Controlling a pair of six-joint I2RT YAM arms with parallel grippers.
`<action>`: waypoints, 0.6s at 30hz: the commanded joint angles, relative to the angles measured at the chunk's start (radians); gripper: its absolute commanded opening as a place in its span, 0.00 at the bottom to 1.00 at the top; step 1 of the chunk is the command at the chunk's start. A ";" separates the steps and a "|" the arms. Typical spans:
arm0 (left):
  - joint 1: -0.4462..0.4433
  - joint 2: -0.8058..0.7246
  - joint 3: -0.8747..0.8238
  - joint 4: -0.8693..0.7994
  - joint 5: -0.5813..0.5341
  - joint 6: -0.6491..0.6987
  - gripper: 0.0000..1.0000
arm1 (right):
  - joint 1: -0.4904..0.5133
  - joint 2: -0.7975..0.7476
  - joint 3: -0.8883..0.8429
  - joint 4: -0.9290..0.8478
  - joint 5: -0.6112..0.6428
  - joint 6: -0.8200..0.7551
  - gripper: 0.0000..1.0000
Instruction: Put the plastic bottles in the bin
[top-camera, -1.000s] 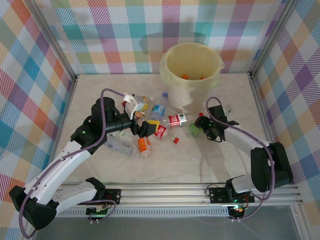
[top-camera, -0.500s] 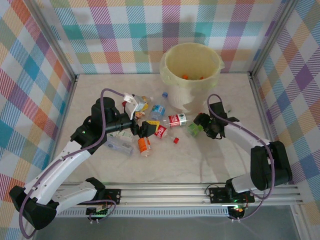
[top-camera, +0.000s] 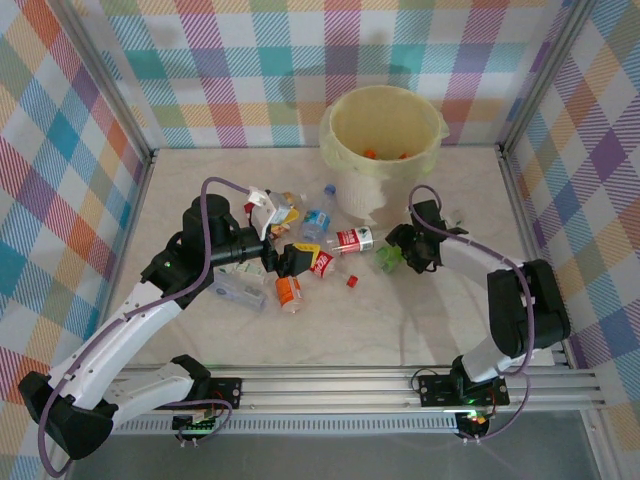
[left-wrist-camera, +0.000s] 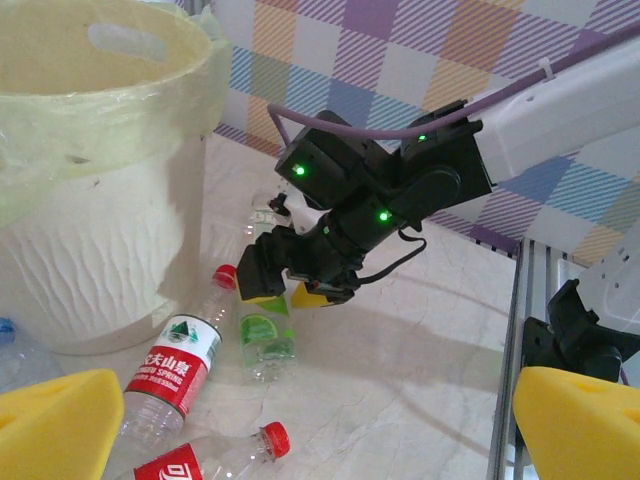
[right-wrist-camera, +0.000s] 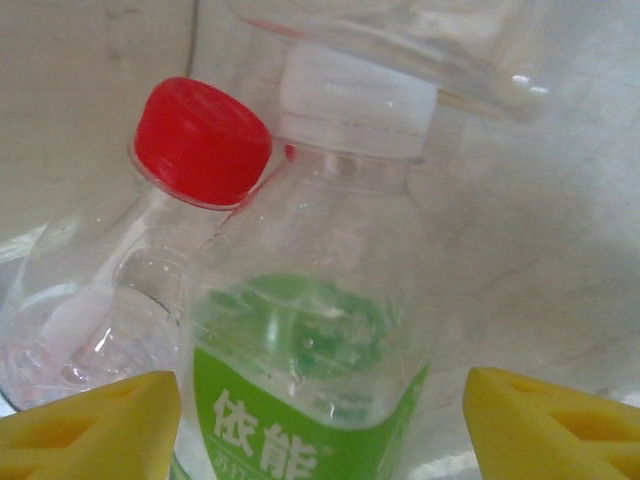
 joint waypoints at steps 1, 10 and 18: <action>-0.015 -0.015 0.033 -0.008 0.013 0.012 1.00 | 0.011 0.039 0.029 0.019 -0.002 0.019 0.74; -0.015 -0.015 0.036 -0.015 0.008 0.014 1.00 | 0.011 0.092 0.043 0.019 0.007 0.011 0.74; -0.017 -0.016 0.036 -0.019 0.001 0.017 1.00 | 0.011 0.030 -0.006 0.023 0.037 -0.034 0.63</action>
